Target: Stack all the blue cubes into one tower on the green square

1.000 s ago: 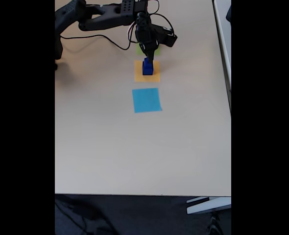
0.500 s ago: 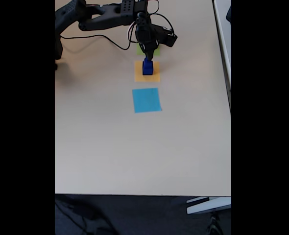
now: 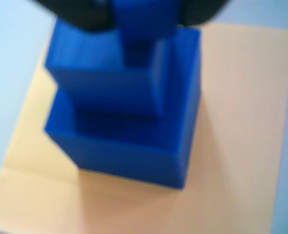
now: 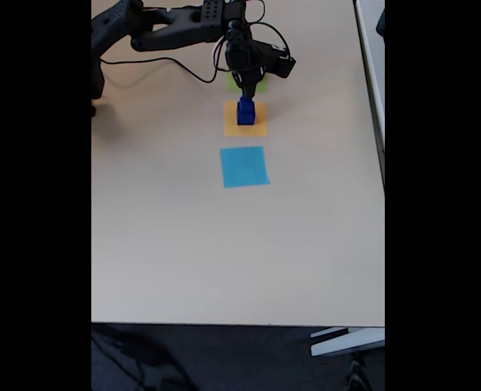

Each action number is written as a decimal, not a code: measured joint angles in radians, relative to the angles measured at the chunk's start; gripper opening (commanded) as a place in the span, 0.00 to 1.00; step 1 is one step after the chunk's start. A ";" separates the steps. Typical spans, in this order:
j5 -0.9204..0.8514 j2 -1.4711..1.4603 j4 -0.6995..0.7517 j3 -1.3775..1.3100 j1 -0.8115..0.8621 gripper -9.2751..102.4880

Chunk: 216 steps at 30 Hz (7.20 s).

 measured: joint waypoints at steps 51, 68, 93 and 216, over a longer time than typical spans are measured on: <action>0.581 -0.006 -0.003 -0.066 -0.285 0.09; 0.537 -0.041 -0.138 -0.066 -0.285 0.09; 0.586 -0.083 -0.118 -0.066 -0.308 0.10; 0.252 0.129 -0.178 0.265 -0.026 0.30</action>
